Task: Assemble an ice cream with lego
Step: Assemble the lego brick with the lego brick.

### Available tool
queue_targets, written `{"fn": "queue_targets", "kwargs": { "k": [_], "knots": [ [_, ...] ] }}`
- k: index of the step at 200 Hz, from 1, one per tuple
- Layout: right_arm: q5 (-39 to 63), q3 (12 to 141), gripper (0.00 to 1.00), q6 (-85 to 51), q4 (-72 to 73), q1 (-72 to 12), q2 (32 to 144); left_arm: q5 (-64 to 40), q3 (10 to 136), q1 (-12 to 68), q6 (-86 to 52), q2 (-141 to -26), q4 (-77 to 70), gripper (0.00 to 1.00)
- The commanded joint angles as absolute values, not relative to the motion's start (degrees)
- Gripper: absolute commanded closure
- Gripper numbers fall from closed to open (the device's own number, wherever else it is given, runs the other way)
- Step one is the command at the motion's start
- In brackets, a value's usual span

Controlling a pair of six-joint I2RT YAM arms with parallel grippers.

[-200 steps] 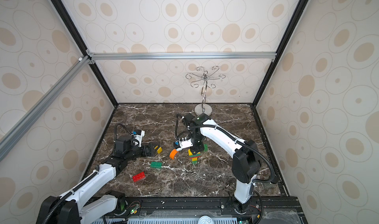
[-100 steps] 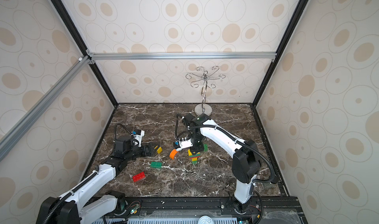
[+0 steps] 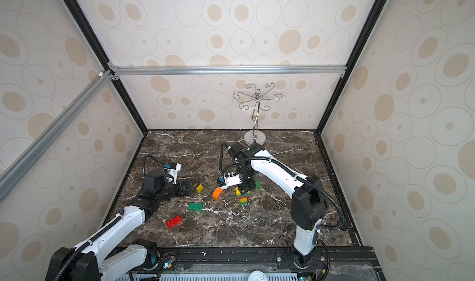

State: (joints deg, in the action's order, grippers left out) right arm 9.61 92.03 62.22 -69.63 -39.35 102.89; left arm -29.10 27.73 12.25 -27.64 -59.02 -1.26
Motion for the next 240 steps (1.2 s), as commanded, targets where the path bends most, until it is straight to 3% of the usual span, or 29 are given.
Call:
{"fn": "queue_targets", "kwargs": {
  "k": [1, 240],
  "knots": [
    [11.8, 90.8, 1.00, 62.9, -69.8, -39.0, 102.2, -29.6, 28.7, 11.8, -27.4, -58.1, -2.2, 0.00],
    [12.3, 90.4, 1.00, 60.3, -68.5, -38.6, 99.8, -29.5, 28.5, 11.6, -27.6, -57.5, -2.4, 0.00]
  ]
}}
